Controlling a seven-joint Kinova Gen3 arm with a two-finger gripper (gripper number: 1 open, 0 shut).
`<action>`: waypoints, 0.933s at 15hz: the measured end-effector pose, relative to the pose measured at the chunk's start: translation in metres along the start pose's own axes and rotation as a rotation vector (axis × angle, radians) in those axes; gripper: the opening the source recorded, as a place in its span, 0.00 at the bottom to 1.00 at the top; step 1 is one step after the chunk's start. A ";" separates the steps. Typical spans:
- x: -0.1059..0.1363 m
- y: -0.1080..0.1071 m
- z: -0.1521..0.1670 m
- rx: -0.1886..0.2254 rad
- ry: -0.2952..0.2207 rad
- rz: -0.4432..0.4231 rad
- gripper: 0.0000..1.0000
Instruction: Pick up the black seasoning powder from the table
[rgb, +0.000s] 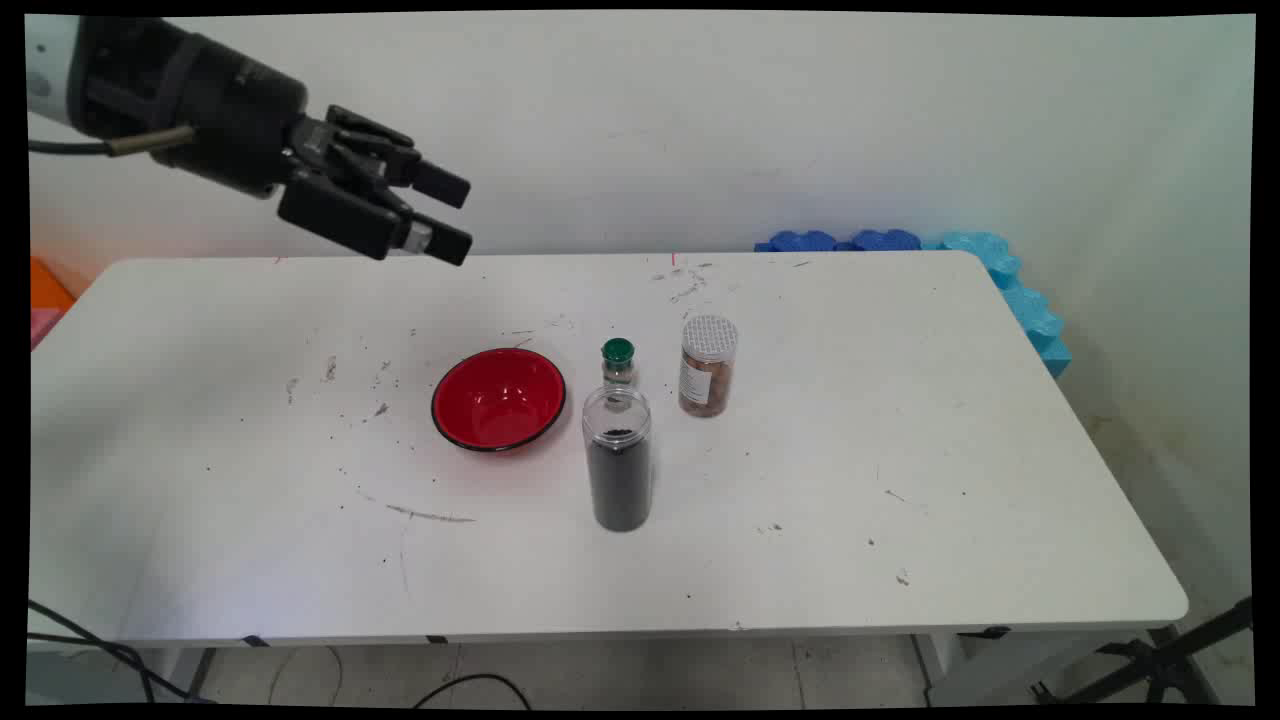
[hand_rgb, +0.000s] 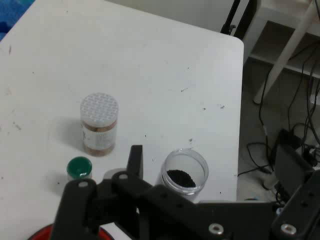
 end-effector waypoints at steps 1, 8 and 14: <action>-0.002 0.001 -0.001 0.002 -0.001 -0.003 1.00; -0.046 0.012 -0.024 0.054 -0.043 -0.052 1.00; -0.103 0.027 -0.019 0.068 -0.070 -0.066 1.00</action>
